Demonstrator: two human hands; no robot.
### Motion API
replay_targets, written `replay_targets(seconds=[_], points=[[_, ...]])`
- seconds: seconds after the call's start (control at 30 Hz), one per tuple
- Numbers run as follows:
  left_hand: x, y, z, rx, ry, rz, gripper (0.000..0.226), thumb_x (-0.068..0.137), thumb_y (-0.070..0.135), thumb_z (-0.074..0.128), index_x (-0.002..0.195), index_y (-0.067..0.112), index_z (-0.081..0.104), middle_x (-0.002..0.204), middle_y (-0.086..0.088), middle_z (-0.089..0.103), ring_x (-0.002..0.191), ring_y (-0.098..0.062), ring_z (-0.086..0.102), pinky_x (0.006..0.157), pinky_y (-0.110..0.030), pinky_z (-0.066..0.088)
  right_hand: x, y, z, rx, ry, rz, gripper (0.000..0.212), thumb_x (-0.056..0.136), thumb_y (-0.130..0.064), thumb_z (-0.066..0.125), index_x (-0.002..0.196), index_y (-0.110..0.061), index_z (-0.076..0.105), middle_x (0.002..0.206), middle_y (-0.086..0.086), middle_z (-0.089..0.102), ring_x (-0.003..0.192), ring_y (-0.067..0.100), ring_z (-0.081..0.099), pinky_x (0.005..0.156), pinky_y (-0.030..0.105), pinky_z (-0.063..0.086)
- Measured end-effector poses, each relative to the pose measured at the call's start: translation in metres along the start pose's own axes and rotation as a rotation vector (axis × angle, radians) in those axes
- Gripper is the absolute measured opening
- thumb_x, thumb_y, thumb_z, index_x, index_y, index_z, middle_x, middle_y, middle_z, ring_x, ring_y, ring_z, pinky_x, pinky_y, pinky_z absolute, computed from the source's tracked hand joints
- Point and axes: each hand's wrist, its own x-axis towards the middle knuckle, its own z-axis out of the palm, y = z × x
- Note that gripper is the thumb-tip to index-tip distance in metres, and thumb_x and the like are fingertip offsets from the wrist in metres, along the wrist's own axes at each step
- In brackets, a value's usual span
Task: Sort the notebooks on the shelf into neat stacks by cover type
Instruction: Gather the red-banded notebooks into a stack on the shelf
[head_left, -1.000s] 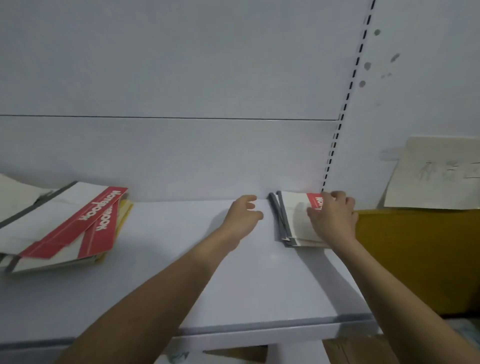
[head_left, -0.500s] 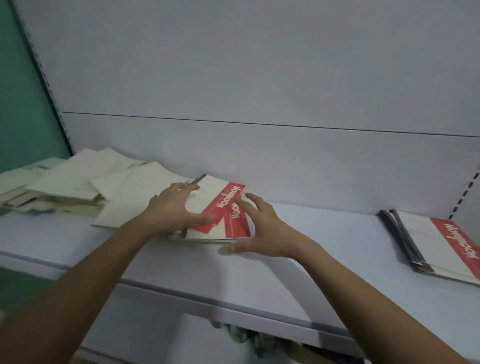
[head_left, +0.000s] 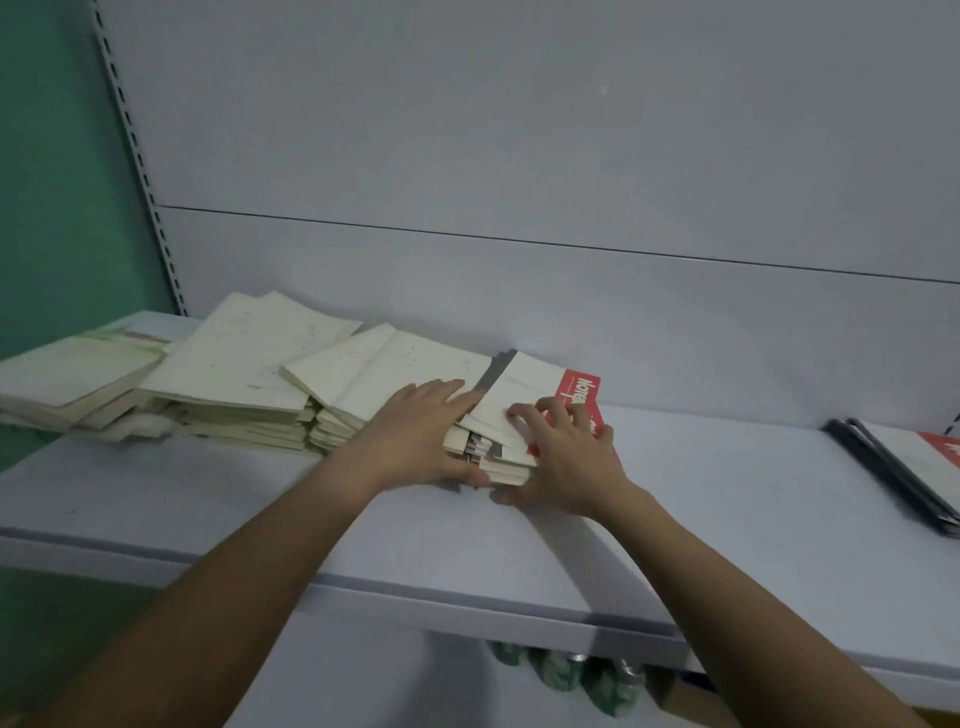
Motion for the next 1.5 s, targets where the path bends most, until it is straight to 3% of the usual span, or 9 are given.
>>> replay_targets(seconds=[0.17, 0.5, 0.7, 0.97, 1.1, 1.2, 1.3, 1.4, 1.5], points=[[-0.004, -0.027, -0.003, 0.234, -0.133, -0.03, 0.129, 0.056, 0.081, 0.064, 0.151, 0.037, -0.011, 0.163, 0.001, 0.001, 0.149, -0.03, -0.003, 0.118, -0.053, 0.0, 0.01, -0.01, 0.003, -0.012, -0.165, 0.033, 0.111, 0.062, -0.08, 0.06, 0.146, -0.041, -0.001, 0.16, -0.005, 0.002, 0.147, 0.032, 0.002, 0.11, 0.067, 0.01], [0.004, -0.038, -0.014, 0.146, -0.14, 0.036, 0.12, 0.062, 0.079, 0.064, 0.154, 0.028, 0.007, 0.162, 0.005, 0.01, 0.149, -0.022, 0.005, 0.12, -0.051, 0.003, 0.019, -0.014, 0.003, -0.005, -0.008, 0.012, 0.109, 0.05, -0.085, 0.063, 0.142, -0.045, 0.018, 0.15, -0.01, 0.029, 0.138, 0.022, 0.026, 0.11, 0.051, 0.023], [0.01, -0.077, -0.046, 0.196, -0.293, 0.001, 0.121, 0.061, 0.062, 0.079, 0.153, 0.038, 0.006, 0.163, 0.007, 0.001, 0.149, -0.017, 0.002, 0.12, -0.04, 0.009, 0.027, 0.013, -0.005, 0.086, -0.341, 0.102, 0.128, 0.049, -0.082, 0.07, 0.142, -0.056, -0.014, 0.159, -0.011, -0.019, 0.146, 0.029, -0.02, 0.11, 0.07, 0.003], [0.019, -0.075, -0.043, 0.406, -0.204, -0.093, 0.126, 0.044, 0.099, 0.043, 0.15, 0.036, 0.02, 0.153, 0.005, 0.028, 0.135, -0.022, 0.026, 0.105, -0.05, 0.026, 0.027, 0.03, -0.004, 0.182, -0.231, -0.059, 0.118, 0.055, -0.072, 0.076, 0.147, -0.052, 0.006, 0.16, -0.018, 0.002, 0.148, 0.014, -0.005, 0.112, 0.057, 0.025], [0.011, -0.08, -0.047, 0.273, -0.256, -0.256, 0.121, 0.049, 0.096, 0.048, 0.151, 0.044, 0.009, 0.161, -0.004, 0.006, 0.146, -0.029, 0.005, 0.115, -0.06, 0.002, 0.031, 0.037, -0.008, 0.432, -0.276, -0.036, 0.113, 0.055, -0.081, 0.067, 0.148, -0.051, 0.01, 0.16, -0.016, 0.001, 0.148, 0.015, -0.002, 0.118, 0.052, 0.016], [0.01, -0.081, -0.05, 0.166, -0.275, -0.338, 0.119, 0.051, 0.094, 0.05, 0.151, 0.044, 0.011, 0.163, -0.004, -0.009, 0.148, -0.031, -0.008, 0.117, -0.055, -0.002, 0.033, 0.039, -0.013, 0.869, -0.04, 0.236, 0.071, 0.084, -0.074, 0.042, 0.14, -0.03, 0.037, 0.143, 0.001, 0.039, 0.129, 0.021, 0.042, 0.105, 0.042, 0.038], [0.018, -0.065, -0.048, 0.14, -0.302, -0.335, 0.117, 0.055, 0.09, 0.055, 0.152, 0.034, 0.02, 0.163, -0.003, 0.002, 0.148, -0.03, 0.002, 0.116, -0.053, 0.005, 0.038, 0.033, 0.0, 0.907, -0.03, 0.384, 0.052, 0.086, -0.063, 0.052, 0.117, -0.02, 0.05, 0.112, -0.001, 0.061, 0.091, 0.013, 0.063, 0.081, 0.032, 0.053], [0.026, -0.058, -0.052, 0.111, -0.353, -0.335, 0.116, 0.061, 0.081, 0.063, 0.151, 0.02, 0.025, 0.16, -0.004, 0.016, 0.146, -0.027, 0.012, 0.117, -0.049, 0.015, 0.041, 0.035, 0.01, 0.785, -0.078, 0.374, 0.073, 0.067, -0.069, 0.061, 0.121, -0.023, 0.05, 0.12, 0.004, 0.057, 0.1, 0.02, 0.062, 0.091, 0.044, 0.054], [0.03, -0.042, -0.055, 0.119, -0.346, -0.332, 0.124, 0.063, 0.08, 0.063, 0.155, 0.016, 0.01, 0.163, -0.005, 0.002, 0.149, -0.027, -0.007, 0.119, -0.051, 0.001, 0.036, 0.031, -0.006, 0.51, 0.038, 0.219, 0.078, 0.082, -0.066, 0.054, 0.143, -0.02, 0.036, 0.149, 0.007, 0.031, 0.138, 0.029, 0.032, 0.11, 0.05, 0.033]])
